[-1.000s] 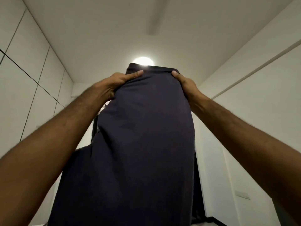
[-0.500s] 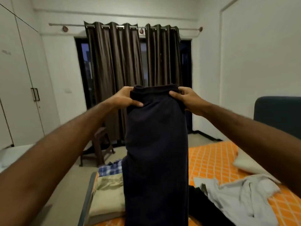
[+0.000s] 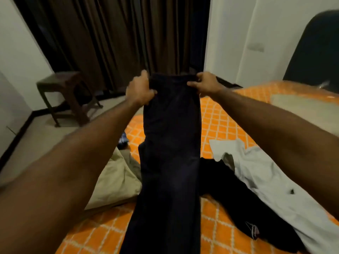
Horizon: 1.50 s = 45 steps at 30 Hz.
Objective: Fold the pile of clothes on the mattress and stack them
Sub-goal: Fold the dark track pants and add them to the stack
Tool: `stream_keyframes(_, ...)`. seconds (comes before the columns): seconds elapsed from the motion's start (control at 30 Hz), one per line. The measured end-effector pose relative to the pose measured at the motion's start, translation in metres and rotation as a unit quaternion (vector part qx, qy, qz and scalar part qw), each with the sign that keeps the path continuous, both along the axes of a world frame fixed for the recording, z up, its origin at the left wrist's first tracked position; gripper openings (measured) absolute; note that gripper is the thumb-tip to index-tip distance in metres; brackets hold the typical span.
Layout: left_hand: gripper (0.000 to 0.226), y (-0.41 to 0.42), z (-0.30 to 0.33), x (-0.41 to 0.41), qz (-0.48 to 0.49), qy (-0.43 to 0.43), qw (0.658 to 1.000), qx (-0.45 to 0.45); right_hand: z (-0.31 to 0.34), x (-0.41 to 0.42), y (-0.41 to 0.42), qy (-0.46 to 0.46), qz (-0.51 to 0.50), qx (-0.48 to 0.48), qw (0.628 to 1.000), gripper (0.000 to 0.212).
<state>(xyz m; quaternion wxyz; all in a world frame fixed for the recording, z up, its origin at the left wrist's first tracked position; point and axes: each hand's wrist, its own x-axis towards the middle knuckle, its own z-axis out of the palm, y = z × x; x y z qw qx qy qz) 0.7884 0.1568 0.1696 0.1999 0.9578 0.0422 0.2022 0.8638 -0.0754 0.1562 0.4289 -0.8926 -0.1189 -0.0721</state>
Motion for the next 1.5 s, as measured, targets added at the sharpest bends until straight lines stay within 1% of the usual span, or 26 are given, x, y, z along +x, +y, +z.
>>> stream_keyframes(0.07, 0.037, 0.001, -0.041, 0.044, -0.016, 0.01, 0.983, -0.181, -0.038, 0.041, 0.004, 0.056, -0.031, 0.05, 0.997, 0.032)
stream_keyframes(0.1, 0.038, 0.003, -0.075, 0.064, -0.024, 0.024, 0.973, -0.228, -0.072, 0.062, 0.006, 0.081, -0.053, 0.063, 0.993, 0.032)
stream_keyframes(0.13, 0.043, 0.005, -0.093, 0.07, -0.038, 0.033, 0.97, -0.237, -0.091, 0.069, 0.005, 0.088, -0.075, 0.08, 0.99, 0.03)
stream_keyframes(0.2, 0.048, 0.007, -0.152, 0.074, -0.084, 0.084, 0.976, -0.181, -0.151, 0.08, 0.004, 0.115, -0.106, 0.074, 0.985, 0.041)
stream_keyframes(0.27, 0.044, 0.011, -0.216, 0.064, -0.154, 0.162, 0.97, -0.1, -0.214, 0.073, 0.006, 0.14, -0.109, 0.025, 0.984, 0.049)
stream_keyframes(0.33, 0.04, 0.013, -0.267, 0.039, -0.205, 0.225, 0.952, -0.027, -0.255, 0.041, 0.013, 0.131, -0.072, -0.019, 0.989, 0.044)
stream_keyframes(0.37, 0.04, 0.015, -0.289, 0.022, -0.216, 0.252, 0.943, 0.004, -0.27, 0.019, 0.02, 0.128, -0.041, -0.019, 0.991, 0.037)
stream_keyframes(0.47, 0.045, 0.013, -0.326, -0.029, -0.213, 0.241, 0.941, 0.1, -0.291, -0.052, 0.025, 0.076, 0.061, -0.073, 0.993, 0.019)
stream_keyframes(0.53, 0.046, 0.009, -0.332, -0.075, -0.205, 0.212, 0.95, 0.101, -0.297, -0.105, 0.023, 0.046, 0.101, -0.127, 0.986, 0.016)
stream_keyframes(0.63, 0.048, 0.005, -0.336, -0.138, -0.2, 0.205, 0.951, 0.117, -0.313, -0.172, 0.02, 0.008, 0.133, -0.234, 0.963, 0.02)
stream_keyframes(0.7, 0.051, -0.003, -0.333, -0.193, -0.199, 0.21, 0.948, 0.134, -0.317, -0.23, 0.016, 0.007, 0.145, -0.238, 0.96, 0.032)
stream_keyframes(0.77, 0.053, -0.007, -0.335, -0.245, -0.186, 0.222, 0.952, 0.099, -0.322, -0.285, 0.011, 0.017, 0.139, -0.215, 0.967, 0.043)
stream_keyframes(0.83, 0.057, -0.007, -0.336, -0.288, -0.161, 0.223, 0.959, 0.065, -0.324, -0.329, 0.005, 0.05, 0.113, -0.206, 0.971, 0.046)
stream_keyframes(0.9, 0.07, -0.003, -0.333, -0.339, -0.102, 0.212, 0.971, 0.035, -0.319, -0.378, 0.0, 0.092, 0.089, -0.192, 0.973, 0.046)
stream_keyframes(0.93, 0.081, 0.0, -0.331, -0.356, -0.048, 0.212, 0.976, 0.005, -0.319, -0.396, -0.001, 0.115, 0.076, -0.174, 0.975, 0.049)
stream_keyframes(0.97, 0.093, 0.005, -0.327, -0.377, 0.011, 0.214, 0.976, -0.034, -0.317, -0.417, 0.0, 0.14, 0.058, -0.136, 0.979, 0.055)
stream_keyframes(1.03, 0.106, 0.016, -0.32, -0.401, 0.094, 0.236, 0.957, -0.139, -0.319, -0.441, 0.002, 0.193, -0.014, 0.0, 0.981, 0.068)
stream_keyframes(1.1, 0.093, 0.029, -0.306, -0.425, 0.12, 0.251, 0.92, -0.275, -0.308, -0.466, 0.008, 0.269, -0.105, 0.127, 0.949, 0.078)
stream_keyframes(1.13, 0.079, 0.034, -0.3, -0.428, 0.116, 0.276, 0.887, -0.351, -0.304, -0.469, 0.013, 0.316, -0.141, 0.194, 0.918, 0.08)
stream_keyframes(1.2, 0.054, 0.041, -0.284, -0.45, 0.062, 0.34, 0.826, -0.445, -0.289, -0.486, 0.022, 0.419, -0.151, 0.342, 0.828, 0.07)
stream_keyframes(1.23, 0.046, 0.044, -0.279, -0.46, 0.03, 0.374, 0.806, -0.458, -0.279, -0.493, 0.026, 0.476, -0.132, 0.384, 0.78, 0.055)
stream_keyframes(1.27, 0.041, 0.045, -0.275, -0.47, 0.004, 0.401, 0.79, -0.464, -0.271, -0.501, 0.03, 0.522, -0.105, 0.377, 0.758, 0.036)
stream_keyframes(1.3, 0.037, 0.046, -0.274, -0.478, -0.009, 0.421, 0.784, -0.457, -0.266, -0.509, 0.033, 0.556, -0.074, 0.34, 0.755, 0.023)
stream_keyframes(1.33, 0.036, 0.046, -0.274, -0.485, -0.016, 0.429, 0.783, -0.45, -0.264, -0.517, 0.035, 0.573, -0.043, 0.298, 0.762, 0.02)
stream_keyframes(1.43, 0.037, 0.047, -0.274, -0.507, -0.019, 0.398, 0.8, -0.449, -0.271, -0.54, 0.042, 0.549, 0.008, 0.192, 0.813, 0.014)
stream_keyframes(1.5, 0.039, 0.047, -0.27, -0.513, -0.029, 0.377, 0.796, -0.474, -0.279, -0.548, 0.042, 0.469, 0.006, 0.117, 0.875, 0.028)
